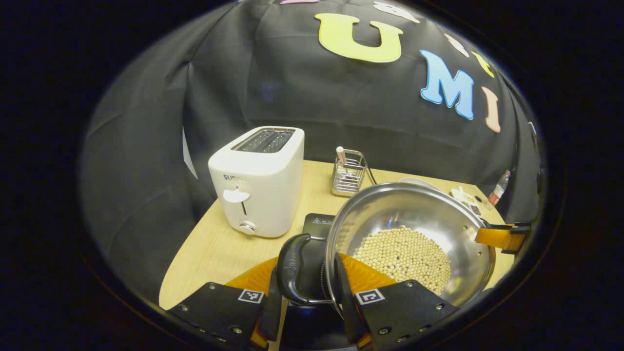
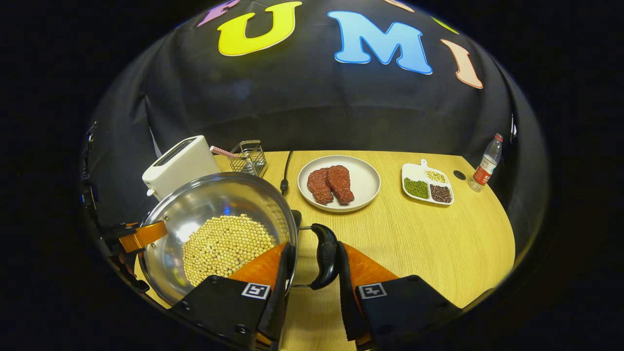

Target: First push the handle of the pot to place it horizontally, then grasp the pot with both hands and set it on the induction cooktop.

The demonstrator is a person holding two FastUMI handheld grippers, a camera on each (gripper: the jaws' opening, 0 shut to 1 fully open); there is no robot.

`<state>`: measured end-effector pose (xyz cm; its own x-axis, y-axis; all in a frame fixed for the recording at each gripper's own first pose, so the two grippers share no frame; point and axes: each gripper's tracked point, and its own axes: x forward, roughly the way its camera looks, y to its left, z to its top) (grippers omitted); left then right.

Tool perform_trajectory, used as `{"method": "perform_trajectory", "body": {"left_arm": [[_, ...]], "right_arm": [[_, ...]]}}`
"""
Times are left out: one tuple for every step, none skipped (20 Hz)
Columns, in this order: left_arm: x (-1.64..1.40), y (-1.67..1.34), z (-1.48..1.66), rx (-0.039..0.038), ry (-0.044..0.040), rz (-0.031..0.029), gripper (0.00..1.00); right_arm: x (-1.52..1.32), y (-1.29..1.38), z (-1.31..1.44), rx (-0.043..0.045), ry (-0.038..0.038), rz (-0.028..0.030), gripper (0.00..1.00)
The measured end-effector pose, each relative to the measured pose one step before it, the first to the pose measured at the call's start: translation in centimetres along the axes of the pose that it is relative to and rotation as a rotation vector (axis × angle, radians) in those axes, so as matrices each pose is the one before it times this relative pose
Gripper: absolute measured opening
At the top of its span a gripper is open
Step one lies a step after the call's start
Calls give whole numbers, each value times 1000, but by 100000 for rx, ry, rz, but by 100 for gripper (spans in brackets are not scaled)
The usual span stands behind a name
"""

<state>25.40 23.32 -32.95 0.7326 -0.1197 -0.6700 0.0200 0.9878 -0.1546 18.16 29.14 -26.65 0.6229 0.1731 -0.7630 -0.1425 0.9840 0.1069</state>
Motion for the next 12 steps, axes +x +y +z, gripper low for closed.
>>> {"method": "perform_trajectory", "body": {"left_arm": [[4, 105, -43, 89, 84, -50, 53], [209, 122, -210, -159, 423, 78, 50], [258, 162, -183, -315, 147, 99, 50], [-115, 158, 24, -267, -1055, 133, 53], [44, 156, -93, 456, -423, 158, 54], [-276, 124, 51, 556, -787, 529, 54], [-47, 99, 191, 567, -920, 778, 60], [-113, 188, 334, 823, -2175, 1527, 57], [-352, 206, 1071, 1040, -4077, 1462, 62], [-539, -111, 1495, 982, -6066, 713, 63], [-413, 1, 1799, 1494, -5650, 370, 75], [-410, -72, 1263, 1999, -4111, 1086, 87]], "right_arm": [[104, 92, -147, 73, 514, -66, 48], [106, 157, -213, 65, 661, -91, 48], [128, 62, -269, 336, 794, -17, 49], [-11, 127, -46, 433, -525, 97, 52], [72, 72, 102, 192, -199, 262, 54], [-57, 73, -134, -331, -293, 86, 54], [45, 125, -65, 93, -70, 542, 57], [-304, 495, 77, 505, -753, 1888, 55], [-274, 75, 834, -202, -3193, 89, 60], [-521, -61, 865, -233, -3587, 487, 61], [-457, -233, 843, -111, -3186, -395, 87], [-782, -482, 555, 46, -2560, -687, 96]]}}
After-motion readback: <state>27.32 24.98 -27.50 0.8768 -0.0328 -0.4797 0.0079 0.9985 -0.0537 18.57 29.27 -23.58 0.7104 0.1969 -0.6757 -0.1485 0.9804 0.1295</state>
